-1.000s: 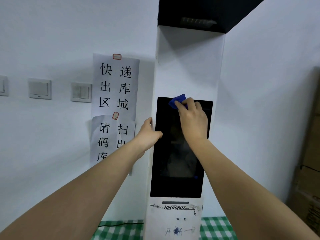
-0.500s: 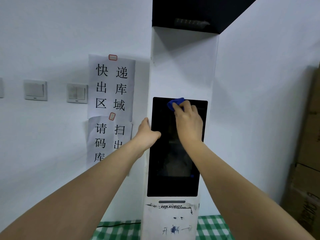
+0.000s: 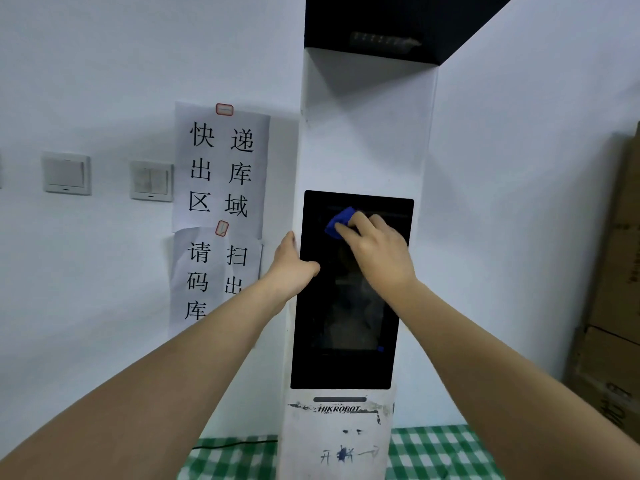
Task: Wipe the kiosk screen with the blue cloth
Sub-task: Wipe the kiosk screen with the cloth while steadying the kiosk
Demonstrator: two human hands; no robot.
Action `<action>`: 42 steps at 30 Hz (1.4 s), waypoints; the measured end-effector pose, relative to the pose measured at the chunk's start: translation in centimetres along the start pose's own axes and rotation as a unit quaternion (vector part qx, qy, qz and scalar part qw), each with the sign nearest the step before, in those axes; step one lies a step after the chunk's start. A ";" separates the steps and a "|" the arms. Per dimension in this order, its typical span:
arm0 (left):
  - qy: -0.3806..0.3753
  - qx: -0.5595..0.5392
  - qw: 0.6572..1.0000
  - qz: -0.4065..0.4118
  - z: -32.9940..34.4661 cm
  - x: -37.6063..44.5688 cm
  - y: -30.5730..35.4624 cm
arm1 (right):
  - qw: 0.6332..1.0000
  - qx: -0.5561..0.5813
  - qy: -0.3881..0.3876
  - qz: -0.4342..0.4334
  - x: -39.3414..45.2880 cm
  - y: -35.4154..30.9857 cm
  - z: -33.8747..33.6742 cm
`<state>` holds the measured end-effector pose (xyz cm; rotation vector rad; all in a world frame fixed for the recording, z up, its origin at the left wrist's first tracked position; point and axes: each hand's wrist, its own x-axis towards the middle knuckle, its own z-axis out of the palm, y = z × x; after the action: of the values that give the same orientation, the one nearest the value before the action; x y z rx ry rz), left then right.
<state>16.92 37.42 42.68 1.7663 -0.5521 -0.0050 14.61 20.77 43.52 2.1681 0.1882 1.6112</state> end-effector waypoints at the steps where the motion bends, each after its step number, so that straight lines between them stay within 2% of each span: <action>1: 0.000 0.002 1.000 -0.001 0.0 0.0 0.0 | 1.000 -0.009 -0.008 -0.011 0.0 0.7 -0.3; 3: -0.002 0.003 1.000 -0.002 0.0 -0.1 0.1 | 0.997 -0.003 0.009 0.080 0.4 2.0 -0.5; 5: -0.006 -0.001 1.000 -0.001 0.0 -0.1 0.1 | 0.976 0.030 0.042 0.213 0.8 1.9 -0.4; 6: -0.006 -0.003 1.000 0.000 0.0 0.0 0.0 | 0.967 0.049 0.052 0.246 0.9 1.3 -0.2; 8: -0.006 -0.004 1.000 -0.005 0.0 0.2 -0.1 | 0.973 0.058 0.048 0.220 0.6 0.0 0.3; 11: -0.004 0.008 1.000 -0.007 0.0 0.3 -0.3 | 1.000 0.004 -0.002 0.026 -0.6 0.1 0.2; 12: -0.007 0.013 1.000 -0.006 0.0 0.4 -0.5 | 1.000 -0.006 -0.010 -0.002 -0.6 0.9 -0.1; 13: -0.010 0.017 1.000 -0.008 0.0 0.5 -0.6 | 1.000 -0.010 -0.005 0.012 -0.5 1.7 -0.3; 16: -0.009 0.018 1.000 -0.010 -0.1 0.5 -0.5 | 0.979 0.017 0.044 0.197 0.2 2.0 -0.2; 18: -0.003 0.023 1.000 -0.018 0.1 0.3 -0.2 | 0.970 0.039 0.055 0.235 0.1 0.7 0.3; 20: 0.005 0.029 0.999 -0.021 0.4 0.3 -0.1 | 0.987 0.029 0.038 0.156 -0.5 0.1 0.5; 22: 0.008 0.036 0.999 -0.032 0.6 0.2 0.1 | 1.000 -0.018 0.007 -0.001 -1.1 0.6 0.0; 23: 0.006 0.038 0.999 -0.037 0.7 0.1 0.2 | 0.998 -0.036 -0.002 -0.048 -1.1 1.3 -0.5; 24: 0.005 0.038 0.999 -0.039 0.9 0.0 0.2 | 0.998 -0.045 0.000 -0.053 -0.9 2.1 -0.9; 25: 0.003 0.036 0.998 -0.041 1.0 -0.1 0.2 | 0.999 -0.048 0.010 -0.017 -0.6 2.8 -1.0; 28: 0.002 0.036 0.998 -0.044 1.3 -0.3 0.2 | 0.982 -0.025 0.031 0.184 0.1 3.3 -0.6; 30: 0.008 0.039 0.998 -0.049 1.5 -0.3 0.3 | 0.971 0.005 0.039 0.234 0.1 2.3 -0.1; 32: 0.013 0.046 0.997 -0.054 1.6 -0.3 0.5 | 0.981 0.010 0.038 0.188 -0.5 1.6 0.0; 35: 0.017 0.055 0.996 -0.062 1.8 -0.1 0.6 | 1.000 -0.023 -0.003 -0.009 -1.9 2.4 -0.7; 36: 0.015 0.057 0.996 -0.064 1.9 -0.1 0.6 | 0.999 -0.034 -0.012 -0.034 -1.9 3.1 -1.0; 37: 0.013 0.058 0.996 -0.065 1.9 -0.1 0.6 | 0.999 -0.042 -0.016 -0.015 -1.7 3.8 -1.3; 40: 0.010 0.060 0.996 -0.072 1.9 -0.2 0.6 | 0.981 -0.026 0.008 0.193 -0.6 4.9 -1.2; 42: 0.011 0.063 0.995 -0.075 1.9 -0.2 0.6 | 0.968 -0.008 0.024 0.251 -0.4 4.2 -0.9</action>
<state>15.99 35.61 42.66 1.9254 -0.4103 -0.0563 13.09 17.13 45.12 2.2832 -0.3915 1.9163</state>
